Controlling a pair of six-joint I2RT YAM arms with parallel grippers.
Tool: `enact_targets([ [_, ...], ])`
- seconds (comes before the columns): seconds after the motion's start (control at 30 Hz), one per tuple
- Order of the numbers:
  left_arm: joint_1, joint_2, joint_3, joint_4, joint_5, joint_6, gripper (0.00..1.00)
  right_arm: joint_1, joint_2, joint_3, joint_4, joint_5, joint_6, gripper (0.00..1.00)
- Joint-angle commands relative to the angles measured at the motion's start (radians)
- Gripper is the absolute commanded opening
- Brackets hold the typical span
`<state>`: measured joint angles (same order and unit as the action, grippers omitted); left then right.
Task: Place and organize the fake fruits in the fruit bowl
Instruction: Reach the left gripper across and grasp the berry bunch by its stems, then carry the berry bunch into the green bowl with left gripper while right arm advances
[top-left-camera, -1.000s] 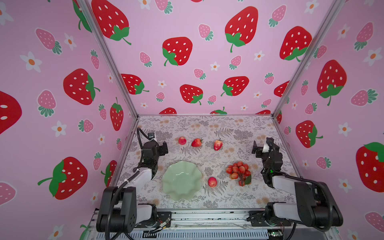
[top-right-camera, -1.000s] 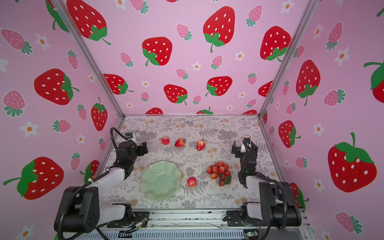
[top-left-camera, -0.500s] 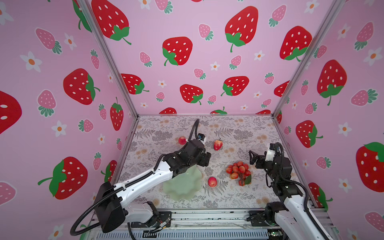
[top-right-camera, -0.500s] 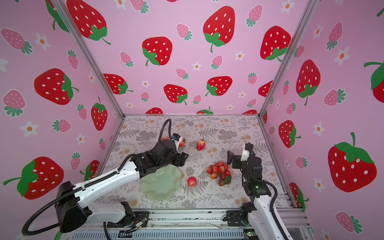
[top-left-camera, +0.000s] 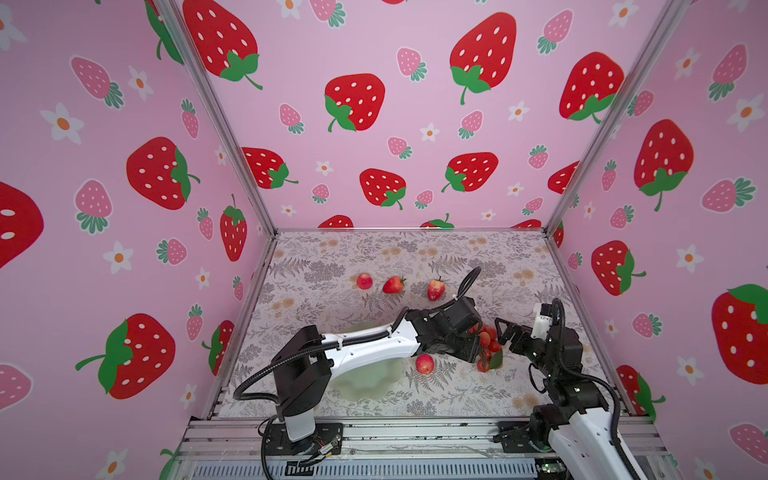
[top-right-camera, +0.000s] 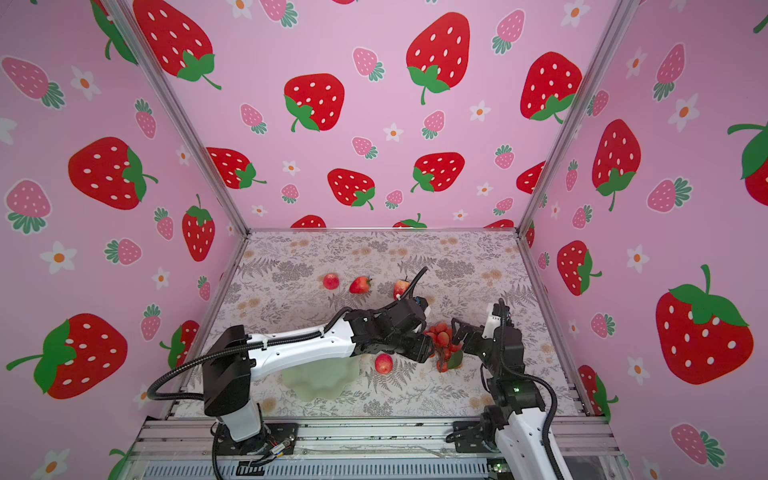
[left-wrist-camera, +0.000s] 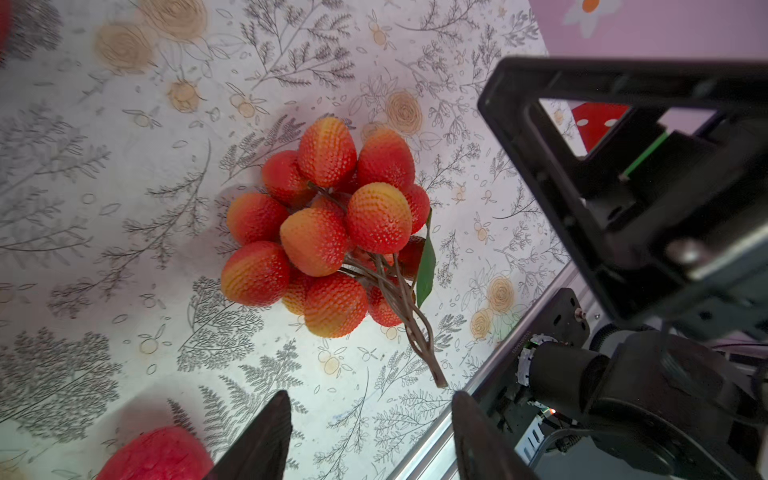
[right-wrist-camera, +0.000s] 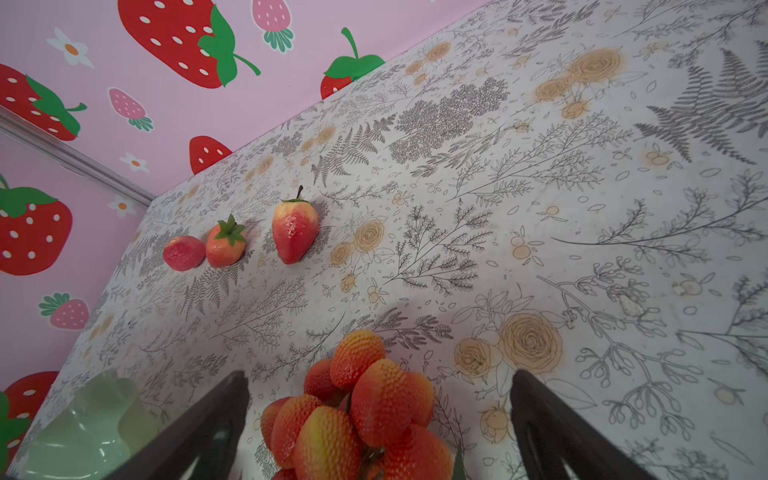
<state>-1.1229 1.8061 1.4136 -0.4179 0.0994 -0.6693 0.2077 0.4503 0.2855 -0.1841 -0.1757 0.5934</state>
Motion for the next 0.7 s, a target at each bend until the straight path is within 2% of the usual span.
enact_targets([
  [0.0, -0.011, 0.043, 0.052, 0.024, 0.104, -0.108, 0.59, 0.003, -0.049, -0.026, -0.041, -0.051, 0.054, 0.99],
  [0.3, -0.038, 0.156, 0.180, -0.079, 0.126, -0.127, 0.49, 0.003, -0.145, -0.045, -0.096, -0.043, 0.079, 0.99],
  [0.67, -0.040, 0.215, 0.197, -0.067, 0.141, -0.179, 0.42, 0.003, -0.194, -0.067, -0.105, -0.067, 0.100, 0.99],
])
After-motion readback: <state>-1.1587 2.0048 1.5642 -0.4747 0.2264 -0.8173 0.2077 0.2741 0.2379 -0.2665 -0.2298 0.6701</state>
